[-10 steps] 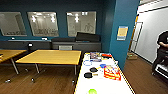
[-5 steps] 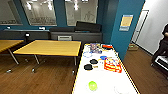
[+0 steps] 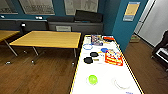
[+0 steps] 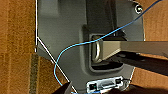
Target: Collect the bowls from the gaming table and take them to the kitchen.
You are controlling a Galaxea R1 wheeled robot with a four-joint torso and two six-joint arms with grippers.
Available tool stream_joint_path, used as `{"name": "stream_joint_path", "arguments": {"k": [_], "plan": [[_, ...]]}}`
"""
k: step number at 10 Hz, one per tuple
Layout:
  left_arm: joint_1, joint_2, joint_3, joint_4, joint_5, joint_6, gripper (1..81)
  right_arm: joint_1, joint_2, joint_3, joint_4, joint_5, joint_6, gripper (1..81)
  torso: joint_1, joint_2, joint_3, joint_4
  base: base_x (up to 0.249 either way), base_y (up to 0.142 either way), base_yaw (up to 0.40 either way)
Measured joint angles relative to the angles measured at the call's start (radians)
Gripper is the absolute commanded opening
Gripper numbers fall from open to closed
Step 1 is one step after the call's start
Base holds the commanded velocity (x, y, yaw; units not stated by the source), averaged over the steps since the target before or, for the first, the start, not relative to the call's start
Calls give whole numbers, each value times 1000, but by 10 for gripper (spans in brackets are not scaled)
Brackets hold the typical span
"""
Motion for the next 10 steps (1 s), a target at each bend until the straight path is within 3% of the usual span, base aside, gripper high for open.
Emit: {"name": "stream_joint_path", "arguments": {"k": [5,7,10], "plan": [[2,-43,6,-1,-16,0,811,123,-30,-26,0,-22,84,811,0,0,0,0,0,0,0],[1,-87,-6,-29,-29,-3,811,167,-44,-91,0,-41,133,811,0,0,0,0,0,0,0],[0,-42,6,-31,-30,-3,811,266,-46,-164,6,-82,230,811,0,0,0,0,0,0,0]]}}
